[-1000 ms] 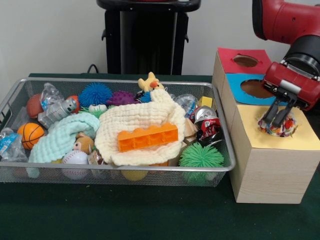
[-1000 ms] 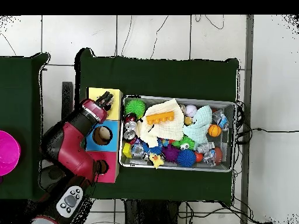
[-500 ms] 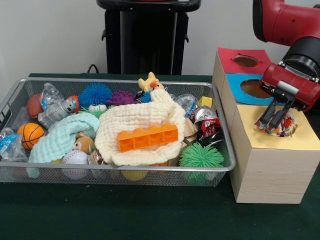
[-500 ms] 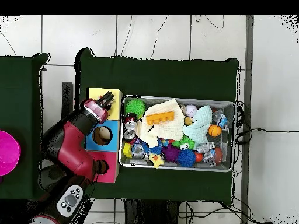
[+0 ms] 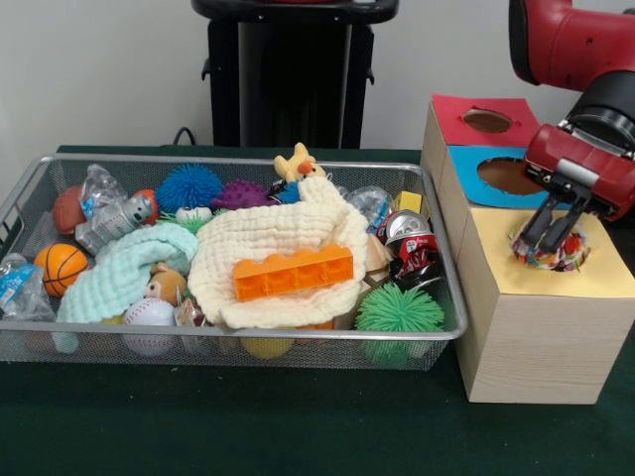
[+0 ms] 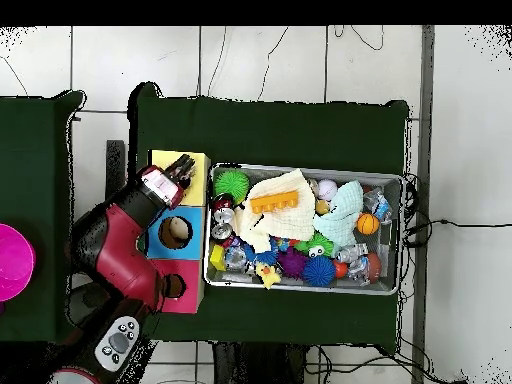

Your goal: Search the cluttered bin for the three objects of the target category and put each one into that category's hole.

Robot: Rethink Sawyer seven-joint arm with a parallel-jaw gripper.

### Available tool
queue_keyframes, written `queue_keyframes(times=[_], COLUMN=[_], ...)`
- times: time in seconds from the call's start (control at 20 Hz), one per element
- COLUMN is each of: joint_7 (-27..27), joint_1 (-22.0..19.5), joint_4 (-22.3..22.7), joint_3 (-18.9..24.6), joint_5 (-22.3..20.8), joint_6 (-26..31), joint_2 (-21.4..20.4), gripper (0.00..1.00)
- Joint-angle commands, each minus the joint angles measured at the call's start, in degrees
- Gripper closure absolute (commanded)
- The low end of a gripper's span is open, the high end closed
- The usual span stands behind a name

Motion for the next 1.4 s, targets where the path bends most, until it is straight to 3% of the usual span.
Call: queue_keyframes(times=[0.05, 0.8, 1.4], joint_7=[4.6, 4.4, 6.4], joint_1=[0.2, 1.0, 0.8], joint_4=[-3.3, -4.3, -0.3], joint_3=[8.6, 7.4, 3.6], joint_5=[4.2, 4.0, -0.1], joint_6=[-5.4, -6.5, -3.2], joint_2=[2.4, 4.0, 2.0], gripper=[1.0, 1.0, 1.0])
